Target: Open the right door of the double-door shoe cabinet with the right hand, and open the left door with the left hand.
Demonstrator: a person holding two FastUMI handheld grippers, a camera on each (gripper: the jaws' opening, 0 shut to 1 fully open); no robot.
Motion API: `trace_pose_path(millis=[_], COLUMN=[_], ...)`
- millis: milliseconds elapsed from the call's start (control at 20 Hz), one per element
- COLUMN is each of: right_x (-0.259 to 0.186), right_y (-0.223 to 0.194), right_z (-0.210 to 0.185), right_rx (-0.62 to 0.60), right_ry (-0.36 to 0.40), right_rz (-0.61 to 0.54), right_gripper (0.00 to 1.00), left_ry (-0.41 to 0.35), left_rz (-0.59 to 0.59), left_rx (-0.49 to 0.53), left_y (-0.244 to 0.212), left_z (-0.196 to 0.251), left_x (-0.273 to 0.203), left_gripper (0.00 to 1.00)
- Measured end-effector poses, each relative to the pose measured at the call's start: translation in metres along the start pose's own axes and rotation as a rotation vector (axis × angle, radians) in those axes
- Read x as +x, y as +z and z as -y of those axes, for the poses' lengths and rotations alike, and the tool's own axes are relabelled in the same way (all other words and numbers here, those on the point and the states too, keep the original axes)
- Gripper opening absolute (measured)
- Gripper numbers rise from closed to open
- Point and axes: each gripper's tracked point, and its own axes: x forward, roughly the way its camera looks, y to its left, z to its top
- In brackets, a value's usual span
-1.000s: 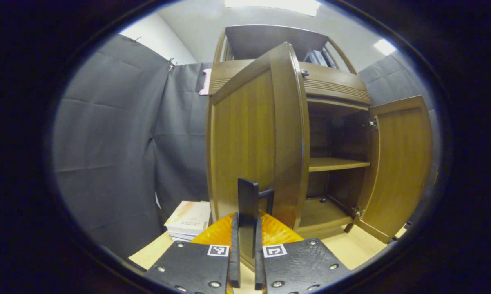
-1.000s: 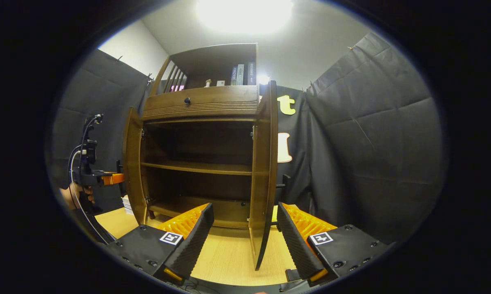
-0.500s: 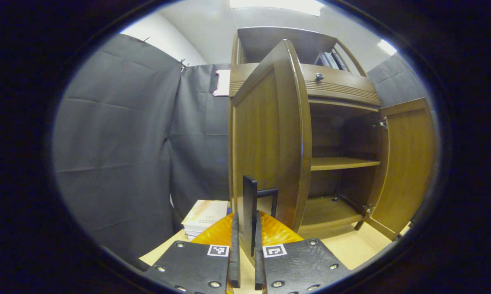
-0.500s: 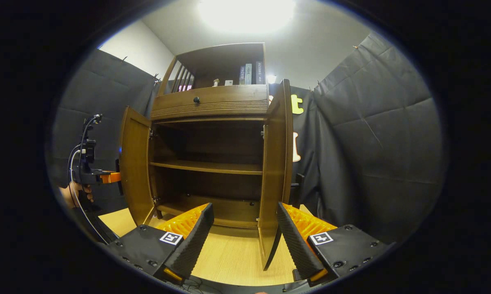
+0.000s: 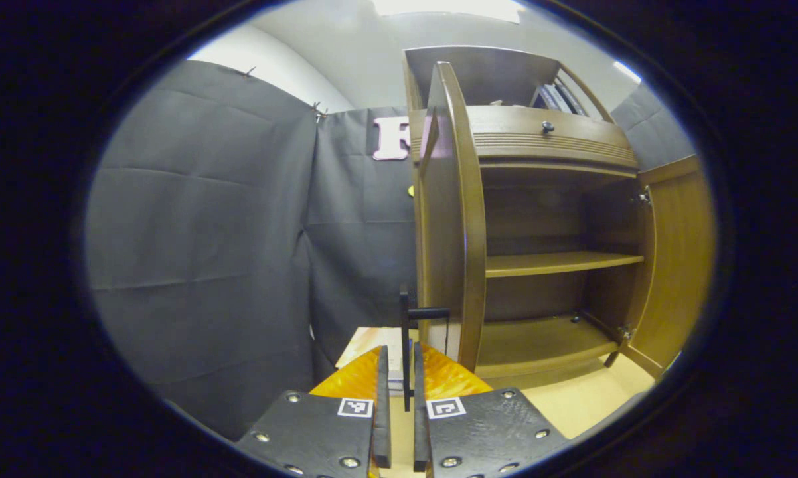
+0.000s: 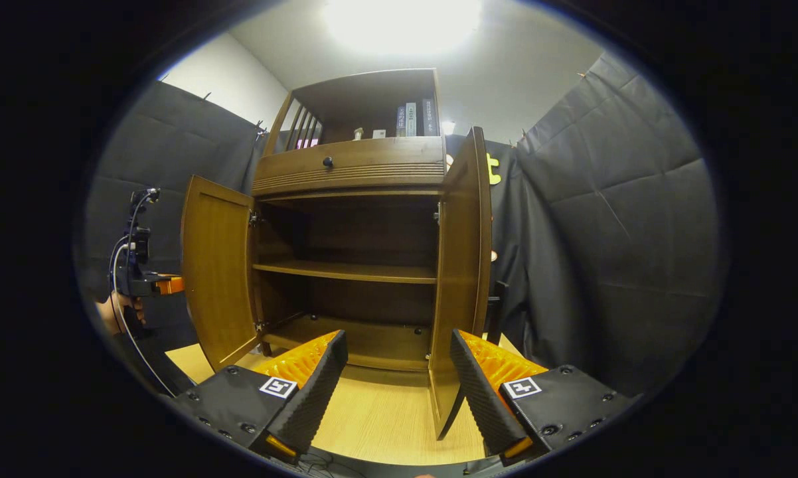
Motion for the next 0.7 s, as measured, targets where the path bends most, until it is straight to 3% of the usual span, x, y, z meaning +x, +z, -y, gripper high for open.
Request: trace_pose_path(millis=[300, 700], right_x=[-0.006, -0.030], right_y=[0.002, 0.001], right_z=[0.002, 0.007], right_rx=[0.016, 0.031], right_ry=[0.001, -0.017], right_rz=[0.005, 0.011], right_gripper=[0.97, 0.96], left_ry=[0.096, 0.019], left_rz=[0.011, 0.052], left_rx=[0.017, -0.015], left_y=[0.005, 0.012], left_z=[-0.008, 0.010], left_x=[-0.003, -0.021], left_gripper=[0.16, 0.16])
